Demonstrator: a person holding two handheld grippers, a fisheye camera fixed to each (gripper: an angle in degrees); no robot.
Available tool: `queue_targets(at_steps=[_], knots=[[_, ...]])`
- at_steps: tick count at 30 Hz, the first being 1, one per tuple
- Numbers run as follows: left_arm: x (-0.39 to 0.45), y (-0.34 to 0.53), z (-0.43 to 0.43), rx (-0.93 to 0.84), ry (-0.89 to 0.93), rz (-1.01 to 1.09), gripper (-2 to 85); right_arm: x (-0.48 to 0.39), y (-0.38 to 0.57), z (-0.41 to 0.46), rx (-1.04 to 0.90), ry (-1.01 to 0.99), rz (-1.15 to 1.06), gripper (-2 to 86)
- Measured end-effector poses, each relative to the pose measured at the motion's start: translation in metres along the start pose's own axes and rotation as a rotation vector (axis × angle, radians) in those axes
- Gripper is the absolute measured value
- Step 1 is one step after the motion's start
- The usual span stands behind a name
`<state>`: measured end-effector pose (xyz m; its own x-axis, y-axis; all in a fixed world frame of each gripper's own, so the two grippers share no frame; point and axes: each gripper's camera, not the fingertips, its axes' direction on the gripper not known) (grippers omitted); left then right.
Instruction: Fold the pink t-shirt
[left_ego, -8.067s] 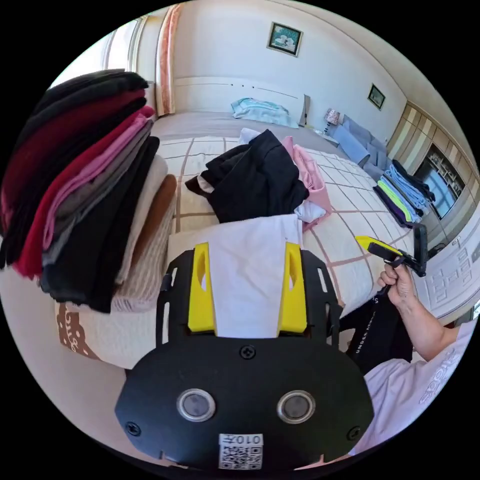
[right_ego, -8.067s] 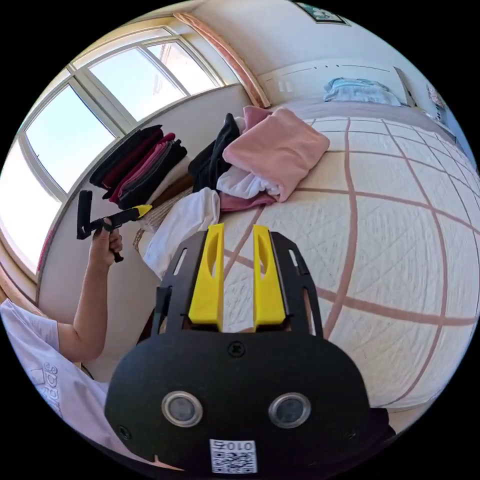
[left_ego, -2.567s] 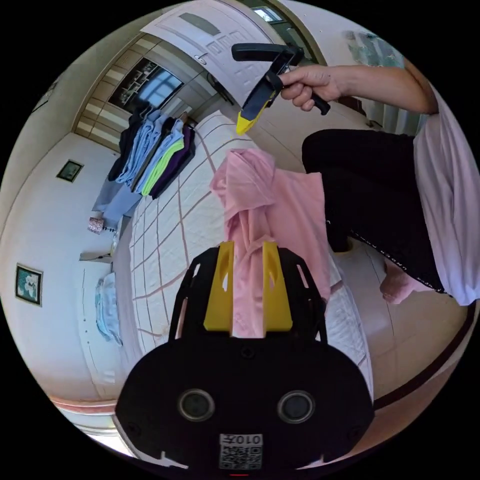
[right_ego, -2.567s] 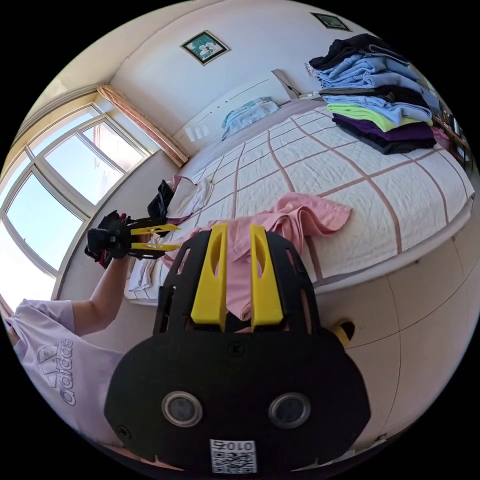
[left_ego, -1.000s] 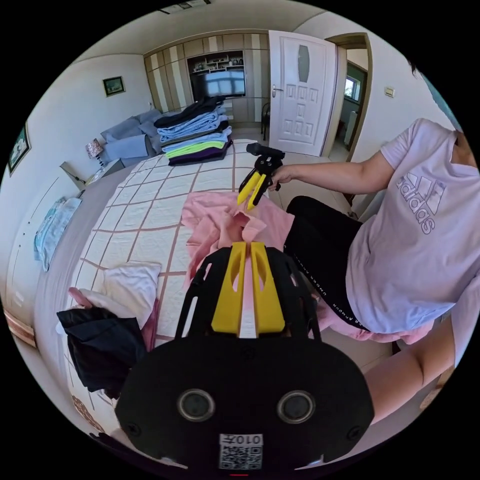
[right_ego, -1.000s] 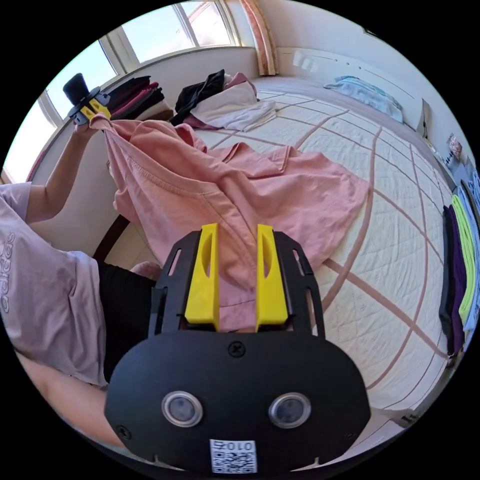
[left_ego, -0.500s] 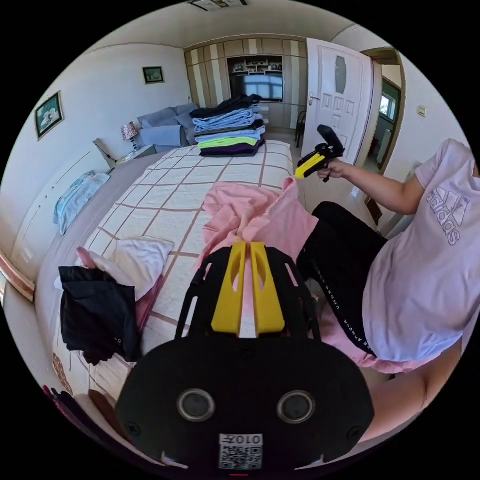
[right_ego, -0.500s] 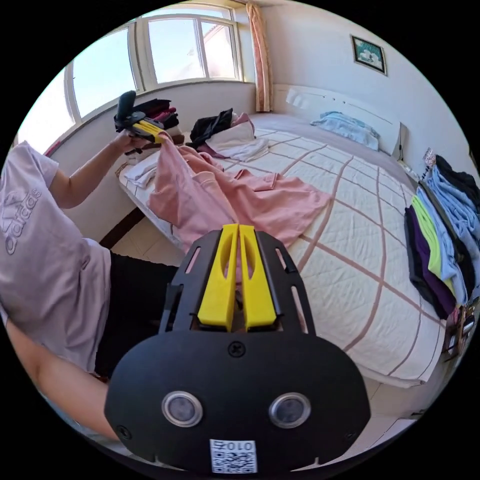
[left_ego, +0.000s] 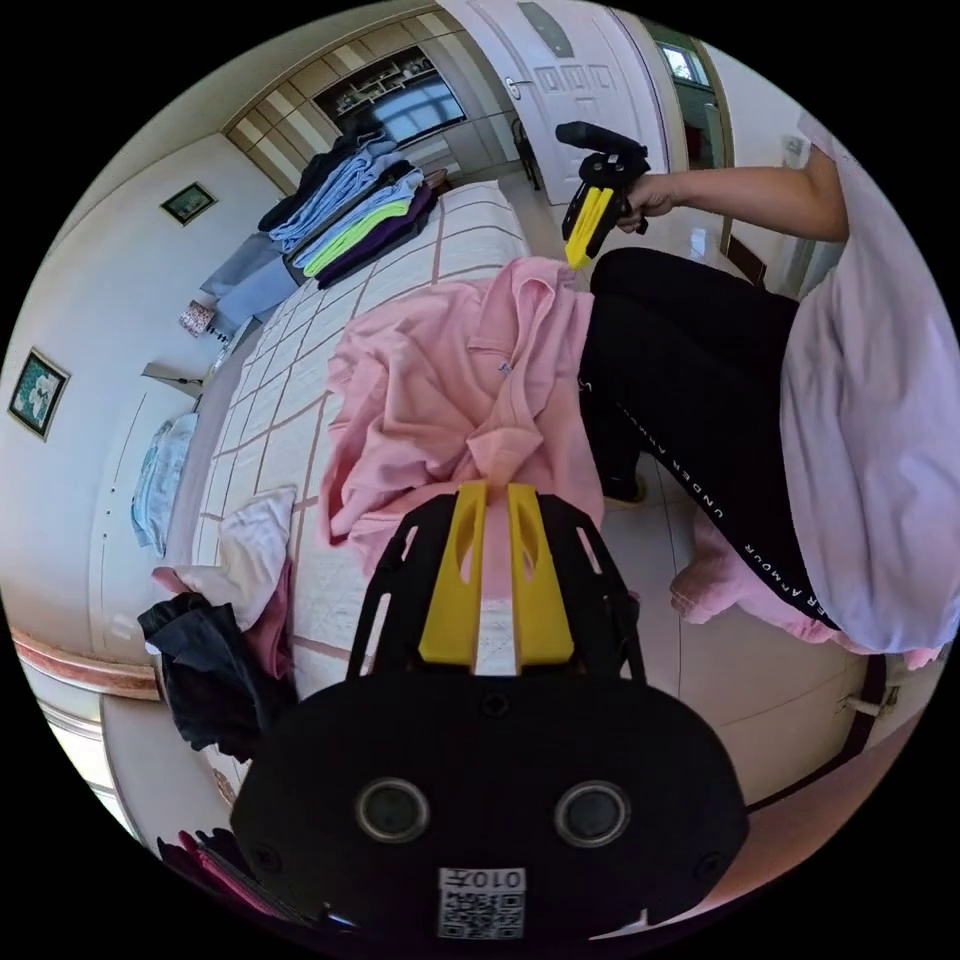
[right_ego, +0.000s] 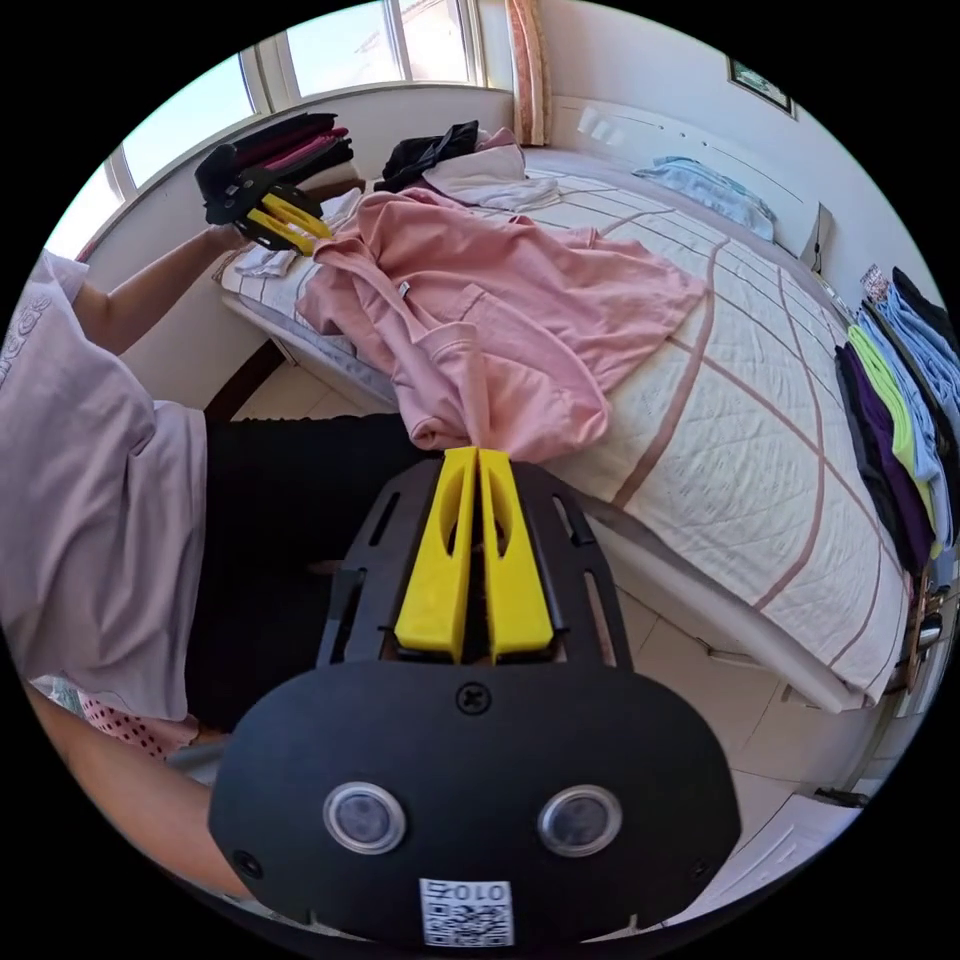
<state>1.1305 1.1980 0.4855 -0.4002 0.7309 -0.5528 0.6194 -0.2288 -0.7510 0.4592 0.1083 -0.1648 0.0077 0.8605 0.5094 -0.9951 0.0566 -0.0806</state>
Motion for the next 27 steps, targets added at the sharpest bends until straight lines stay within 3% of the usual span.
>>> queue_targets(at_steps=[11, 22, 27], knots=[[0.005, -0.034, -0.012, -0.009, -0.109, 0.189, 8.1, -0.039, -0.001, -0.02, 0.072, 0.13, -0.024, 11.4], [-0.02, -0.077, 0.026, -0.224, -0.005, 0.475, 10.2, -0.047, -0.039, 0.03, -0.054, 0.171, -0.075, 4.3], [-0.032, -0.082, 0.038, -0.3, 0.0, 0.533, 9.6, -0.065, -0.041, 0.004, -0.02, 0.237, -0.085, 3.5]])
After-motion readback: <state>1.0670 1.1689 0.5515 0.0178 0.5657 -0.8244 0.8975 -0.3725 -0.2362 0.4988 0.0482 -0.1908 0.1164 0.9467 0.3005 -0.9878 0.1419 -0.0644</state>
